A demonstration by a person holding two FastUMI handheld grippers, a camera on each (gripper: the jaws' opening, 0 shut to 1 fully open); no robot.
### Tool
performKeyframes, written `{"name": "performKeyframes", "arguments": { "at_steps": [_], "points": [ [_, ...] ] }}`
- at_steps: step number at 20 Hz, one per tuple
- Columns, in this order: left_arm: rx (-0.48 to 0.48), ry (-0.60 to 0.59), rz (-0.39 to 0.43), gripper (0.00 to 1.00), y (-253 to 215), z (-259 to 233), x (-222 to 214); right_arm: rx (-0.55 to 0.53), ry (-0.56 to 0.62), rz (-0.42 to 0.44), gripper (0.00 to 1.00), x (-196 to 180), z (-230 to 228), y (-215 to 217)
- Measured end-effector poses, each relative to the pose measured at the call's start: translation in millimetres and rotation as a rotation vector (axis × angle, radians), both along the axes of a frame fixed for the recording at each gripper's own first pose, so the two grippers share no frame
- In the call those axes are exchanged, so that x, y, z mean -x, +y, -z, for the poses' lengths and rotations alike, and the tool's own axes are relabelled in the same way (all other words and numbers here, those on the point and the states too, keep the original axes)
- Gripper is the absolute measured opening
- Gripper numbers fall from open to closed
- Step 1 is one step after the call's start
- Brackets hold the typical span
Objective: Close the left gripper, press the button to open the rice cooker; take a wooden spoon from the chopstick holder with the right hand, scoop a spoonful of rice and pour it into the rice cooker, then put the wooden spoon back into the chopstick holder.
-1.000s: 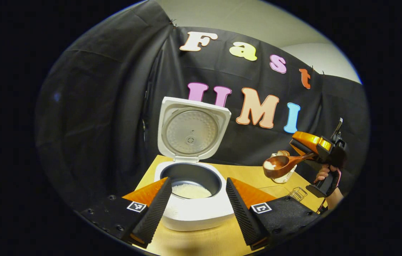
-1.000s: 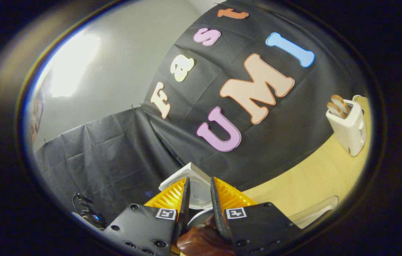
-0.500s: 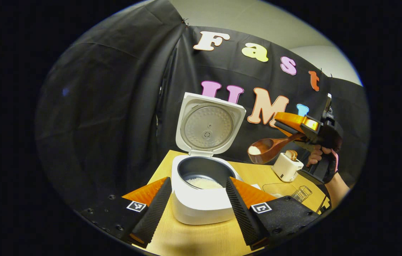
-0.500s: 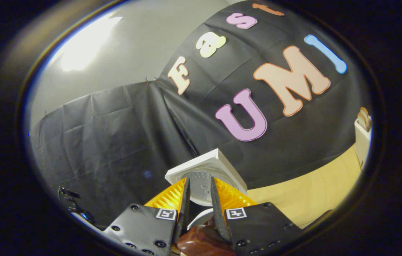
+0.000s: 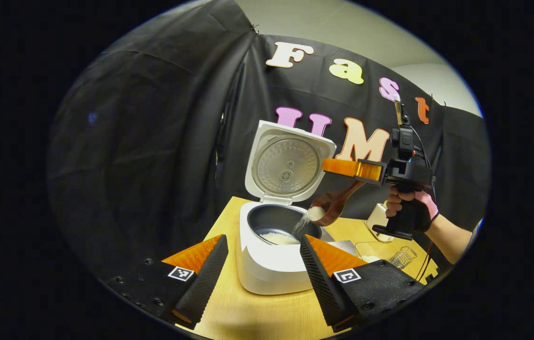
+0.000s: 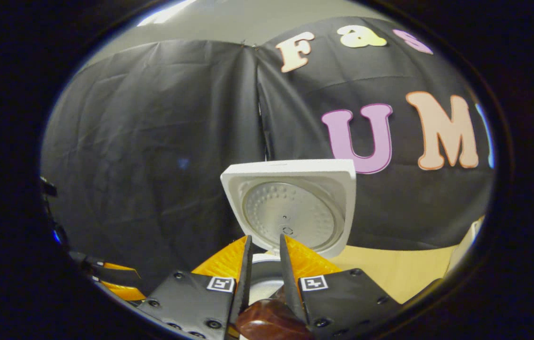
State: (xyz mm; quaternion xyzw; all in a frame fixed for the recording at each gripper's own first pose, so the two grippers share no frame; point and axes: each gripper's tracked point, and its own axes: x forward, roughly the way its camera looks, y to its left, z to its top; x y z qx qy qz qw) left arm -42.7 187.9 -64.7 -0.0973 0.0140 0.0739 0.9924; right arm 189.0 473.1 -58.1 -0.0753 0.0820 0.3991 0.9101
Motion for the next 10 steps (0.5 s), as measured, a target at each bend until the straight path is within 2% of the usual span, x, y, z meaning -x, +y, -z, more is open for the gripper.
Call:
{"name": "performKeyframes", "arguments": {
  "at_steps": [4, 10],
  "points": [
    [0.02, -0.002, -0.006, 0.91, 4.5, 4.7, 3.4, 0.136, -0.067, -0.062, 0.36, 8.3, 11.9, 23.4],
    [-0.013, 0.009, -0.009, 0.91, 5.0, 11.0, 9.6, 0.38, -0.213, -0.149, 0.36, 17.5, 36.8, 51.0]
  ]
}}
